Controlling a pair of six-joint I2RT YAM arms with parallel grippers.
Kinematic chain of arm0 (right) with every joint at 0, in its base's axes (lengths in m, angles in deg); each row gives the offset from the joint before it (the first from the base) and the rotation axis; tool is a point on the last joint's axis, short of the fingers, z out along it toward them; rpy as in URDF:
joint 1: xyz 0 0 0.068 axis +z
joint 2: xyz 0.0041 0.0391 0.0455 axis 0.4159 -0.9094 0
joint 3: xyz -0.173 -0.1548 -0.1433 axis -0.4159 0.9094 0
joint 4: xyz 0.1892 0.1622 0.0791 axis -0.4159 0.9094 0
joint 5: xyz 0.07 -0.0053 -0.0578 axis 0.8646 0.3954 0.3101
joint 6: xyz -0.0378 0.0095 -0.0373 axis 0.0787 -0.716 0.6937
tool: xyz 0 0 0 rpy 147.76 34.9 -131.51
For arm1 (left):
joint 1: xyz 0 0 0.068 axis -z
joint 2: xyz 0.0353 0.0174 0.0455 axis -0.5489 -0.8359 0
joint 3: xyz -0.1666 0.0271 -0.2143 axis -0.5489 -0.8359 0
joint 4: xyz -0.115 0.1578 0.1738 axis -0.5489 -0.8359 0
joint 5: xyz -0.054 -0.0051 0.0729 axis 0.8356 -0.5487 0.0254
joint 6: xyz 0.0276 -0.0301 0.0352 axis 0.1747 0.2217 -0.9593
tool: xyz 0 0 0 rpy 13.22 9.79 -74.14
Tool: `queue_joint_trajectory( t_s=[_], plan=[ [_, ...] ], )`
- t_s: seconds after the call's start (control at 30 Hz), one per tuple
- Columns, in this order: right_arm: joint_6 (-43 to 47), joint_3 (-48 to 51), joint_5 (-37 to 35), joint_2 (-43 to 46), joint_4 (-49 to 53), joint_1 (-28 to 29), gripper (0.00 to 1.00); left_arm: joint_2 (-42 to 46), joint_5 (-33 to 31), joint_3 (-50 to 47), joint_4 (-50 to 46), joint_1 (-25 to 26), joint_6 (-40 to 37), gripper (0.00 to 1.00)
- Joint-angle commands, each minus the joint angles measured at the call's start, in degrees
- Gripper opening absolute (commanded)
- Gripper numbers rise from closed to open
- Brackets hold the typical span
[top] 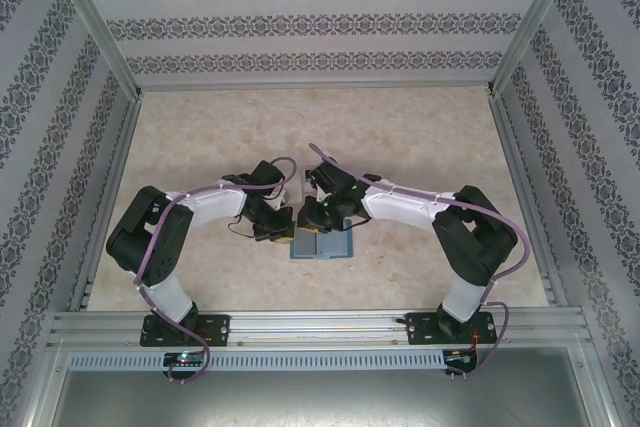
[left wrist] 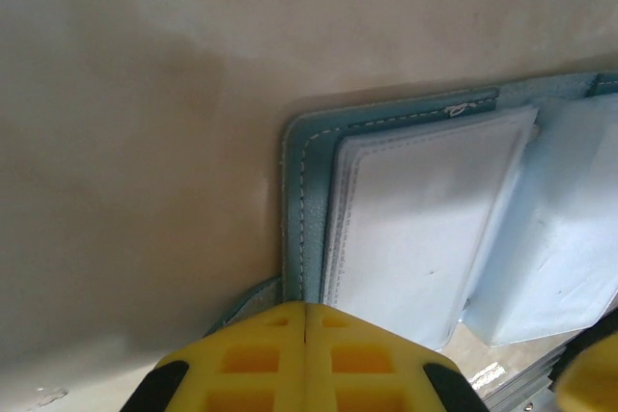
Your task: Take the credit cards out of the card holder
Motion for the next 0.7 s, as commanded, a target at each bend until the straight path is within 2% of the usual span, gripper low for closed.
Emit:
queue_joint_trajectory(
  t_s=[0.0,0.4,0.67],
  plan=[
    [-2.5,0.2,1.58,-2.69,-2.68,0.93,0.19,-0.63,0.59,-0.72,1.08,-0.56,-1.18,0.0],
    [-4.0,0.04,3.87,-7.5,-4.65,2.14,0.16,0.06,0.46,-1.77,1.38,-0.61,-0.81,0.0],
    [-3.45,0.58,2.05,-8.23,-2.13,2.14,0.16,0.33,0.11,-1.52,0.99,-0.61,-0.95,0.0]
  ],
)
